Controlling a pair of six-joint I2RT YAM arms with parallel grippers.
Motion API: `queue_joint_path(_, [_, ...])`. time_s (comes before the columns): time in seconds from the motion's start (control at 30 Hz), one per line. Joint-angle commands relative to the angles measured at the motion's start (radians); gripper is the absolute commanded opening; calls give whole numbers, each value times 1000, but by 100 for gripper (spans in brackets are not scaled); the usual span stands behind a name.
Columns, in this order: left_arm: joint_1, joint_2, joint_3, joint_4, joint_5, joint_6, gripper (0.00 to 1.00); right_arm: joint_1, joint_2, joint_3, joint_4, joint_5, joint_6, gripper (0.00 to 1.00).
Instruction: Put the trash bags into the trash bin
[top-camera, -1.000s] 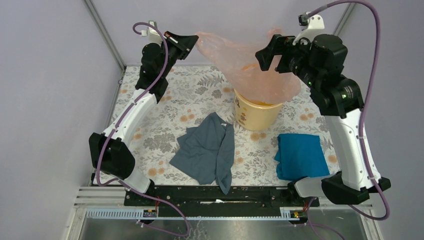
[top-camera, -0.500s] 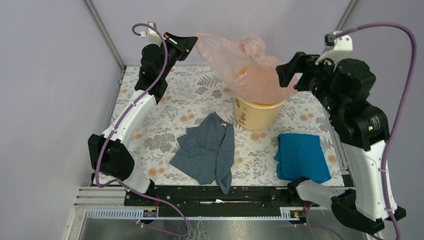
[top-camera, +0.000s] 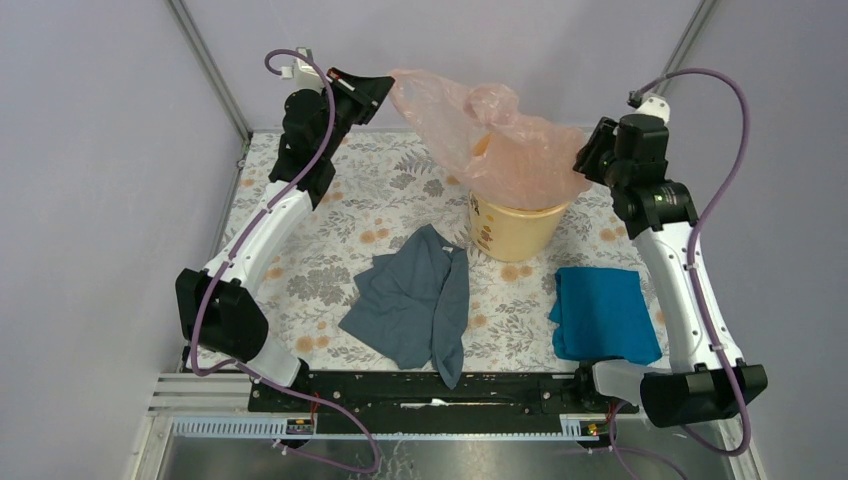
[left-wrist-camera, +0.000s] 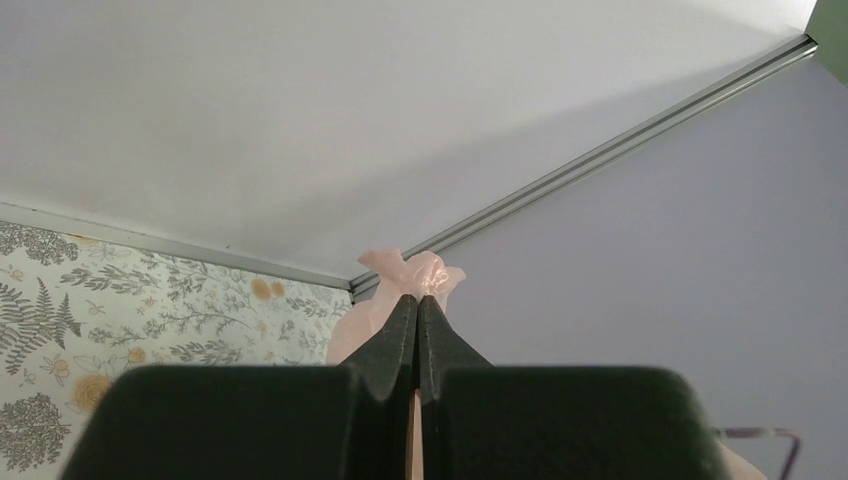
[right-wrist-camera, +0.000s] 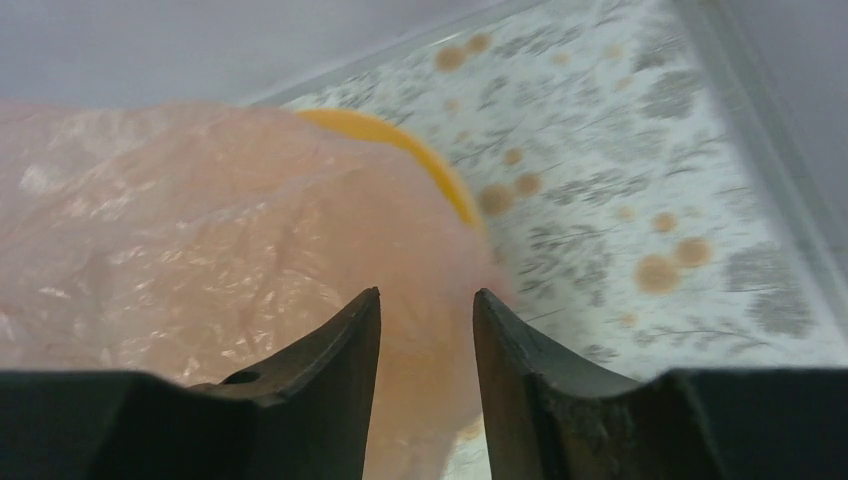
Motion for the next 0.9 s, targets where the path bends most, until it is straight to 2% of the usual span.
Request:
queue_joint_path(0.0, [5, -39, 10, 27, 5, -5, 0, -6, 0, -32, 160, -318, 143, 46])
queue_joint_path(0.07, [4, -35, 1, 51, 31, -15, 0, -5, 24, -56, 189, -366, 171, 45])
queue_joint_path(0.23, [1, -15, -20, 123, 97, -58, 0, -6, 90, -115, 255, -361, 214, 44])
queue_joint_path(0.43, [-1, -15, -13, 145, 129, -74, 0, -7, 218, -86, 254, -430, 248, 40])
queue_joint_path(0.6, [-6, -12, -19, 208, 191, -139, 0, -6, 180, -109, 208, -286, 177, 40])
queue_joint_path(0.7, [-18, -4, -27, 264, 219, -187, 0, -6, 156, -59, 142, -194, 117, 42])
queue_joint_path(0.87, [-57, 2, -25, 280, 187, -174, 0, -5, 117, 43, 10, -158, 65, 55])
